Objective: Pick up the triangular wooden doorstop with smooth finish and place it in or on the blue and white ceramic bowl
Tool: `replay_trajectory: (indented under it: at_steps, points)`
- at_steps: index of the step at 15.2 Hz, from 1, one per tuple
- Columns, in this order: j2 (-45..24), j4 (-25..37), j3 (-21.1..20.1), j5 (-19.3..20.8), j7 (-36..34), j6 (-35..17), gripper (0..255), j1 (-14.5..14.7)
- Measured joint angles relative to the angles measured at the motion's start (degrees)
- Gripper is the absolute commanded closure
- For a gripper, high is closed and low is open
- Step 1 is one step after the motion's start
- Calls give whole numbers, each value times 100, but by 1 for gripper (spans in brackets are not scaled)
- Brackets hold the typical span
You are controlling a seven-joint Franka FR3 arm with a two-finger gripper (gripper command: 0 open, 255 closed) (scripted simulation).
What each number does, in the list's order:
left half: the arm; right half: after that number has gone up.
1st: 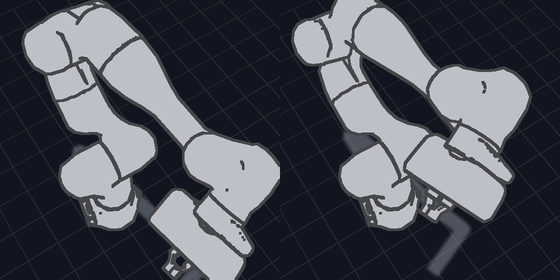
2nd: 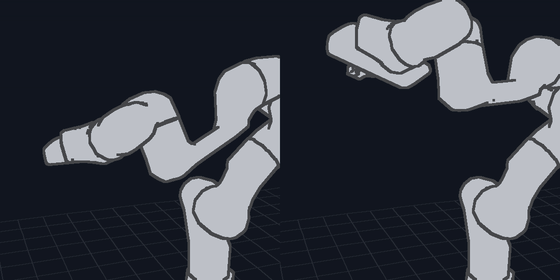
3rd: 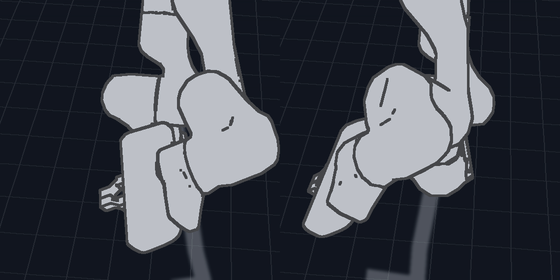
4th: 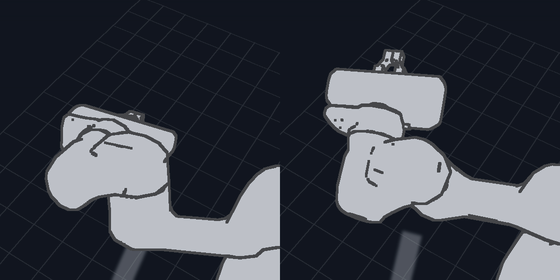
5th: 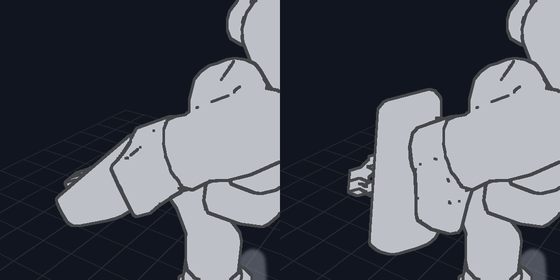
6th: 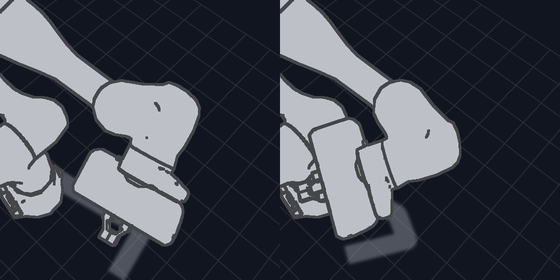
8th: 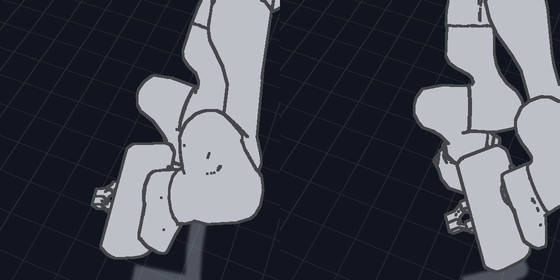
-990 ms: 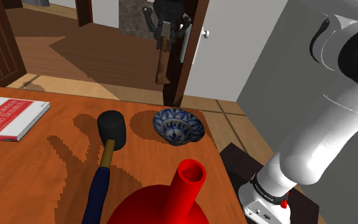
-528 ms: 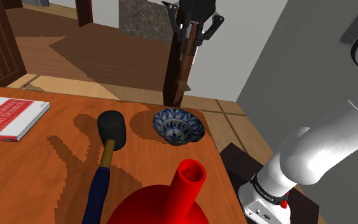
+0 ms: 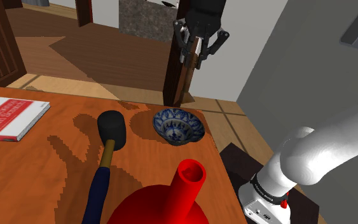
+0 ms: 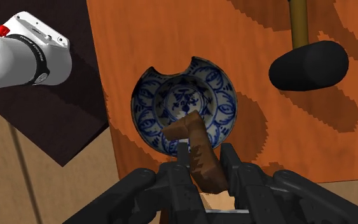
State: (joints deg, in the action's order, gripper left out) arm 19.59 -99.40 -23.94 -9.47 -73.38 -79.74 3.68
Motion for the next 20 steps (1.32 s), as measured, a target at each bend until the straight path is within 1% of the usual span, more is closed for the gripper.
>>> replay_trajectory:
  at_steps: [16,20]
  points:
    - [394,-1619,-46,-156,145,-1239,255,83]
    - [412,-1705,-46,-163,158,-1308,255,86]
